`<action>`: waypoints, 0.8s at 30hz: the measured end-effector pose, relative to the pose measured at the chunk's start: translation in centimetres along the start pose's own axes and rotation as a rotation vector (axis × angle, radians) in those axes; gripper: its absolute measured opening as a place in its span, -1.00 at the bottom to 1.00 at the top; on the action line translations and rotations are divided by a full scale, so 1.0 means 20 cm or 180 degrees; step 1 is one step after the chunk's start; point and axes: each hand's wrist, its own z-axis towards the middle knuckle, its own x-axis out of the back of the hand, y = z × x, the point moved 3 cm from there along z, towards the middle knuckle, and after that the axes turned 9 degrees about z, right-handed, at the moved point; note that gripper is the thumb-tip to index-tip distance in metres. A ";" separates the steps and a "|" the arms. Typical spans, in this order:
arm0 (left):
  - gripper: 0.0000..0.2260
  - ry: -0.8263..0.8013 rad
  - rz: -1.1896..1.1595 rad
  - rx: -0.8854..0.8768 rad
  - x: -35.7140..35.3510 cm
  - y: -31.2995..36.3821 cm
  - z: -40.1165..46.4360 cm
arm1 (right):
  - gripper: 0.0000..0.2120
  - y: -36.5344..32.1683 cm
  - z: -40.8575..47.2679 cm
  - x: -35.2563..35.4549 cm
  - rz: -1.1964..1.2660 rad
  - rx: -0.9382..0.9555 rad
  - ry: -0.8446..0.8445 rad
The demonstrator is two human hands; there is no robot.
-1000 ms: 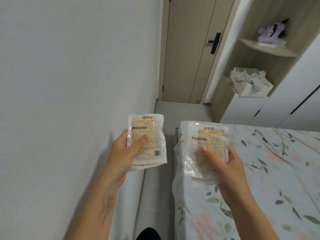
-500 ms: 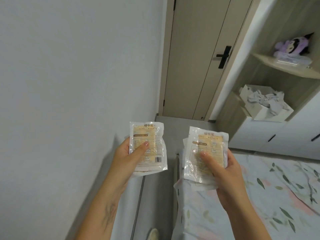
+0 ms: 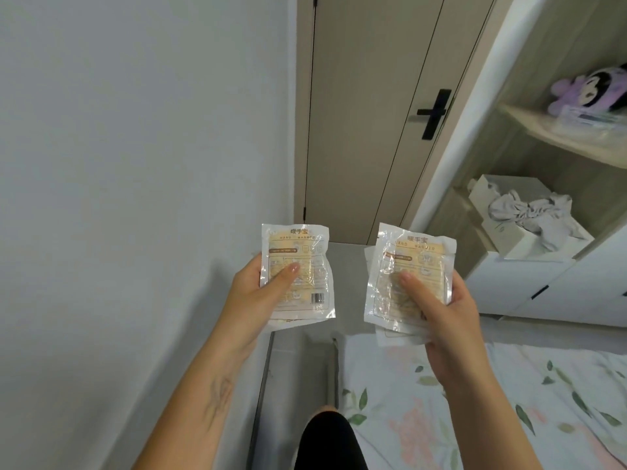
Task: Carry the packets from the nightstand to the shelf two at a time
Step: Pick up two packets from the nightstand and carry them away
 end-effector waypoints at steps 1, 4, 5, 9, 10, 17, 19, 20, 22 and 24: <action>-0.84 -0.0018 0.0023 -0.0004 -0.02 0.01 0.09 | -0.71 0.00 0.10 -0.02 -0.0001 0.0018 0.0004; -0.85 -0.0114 0.0085 -0.0035 -0.10 0.05 0.40 | -0.72 0.02 0.43 -0.06 0.0069 0.0061 0.0044; -0.85 -0.0167 0.0136 -0.0064 -0.14 0.07 0.53 | -0.72 0.04 0.55 -0.07 0.0102 0.0079 0.0066; -0.83 -0.0365 0.0273 -0.0151 -0.38 0.17 1.09 | -0.73 0.03 1.08 -0.08 0.0158 0.0166 0.0284; -0.83 -0.0423 0.0277 -0.0138 -0.44 0.20 1.23 | -0.74 0.02 1.21 -0.06 0.0167 0.0174 0.0360; -0.84 -0.0745 0.0289 -0.0066 -0.79 0.36 1.99 | -0.79 -0.13 1.98 0.01 0.0100 0.0221 0.0759; -0.84 -0.0846 0.0331 -0.0036 -0.86 0.38 2.19 | -0.79 -0.14 2.16 0.01 0.0113 0.0262 0.0820; -0.83 -0.0910 0.0345 -0.0028 -0.90 0.39 2.28 | -0.78 -0.13 2.25 0.01 0.0128 0.0276 0.0855; -0.84 -0.1062 0.0374 -0.0035 -0.97 0.41 2.49 | -0.78 -0.12 2.43 0.01 0.0154 0.0334 0.0950; -0.84 -0.1202 0.0436 -0.0061 -1.06 0.43 2.71 | -0.79 -0.11 2.61 0.03 0.0183 0.0389 0.1075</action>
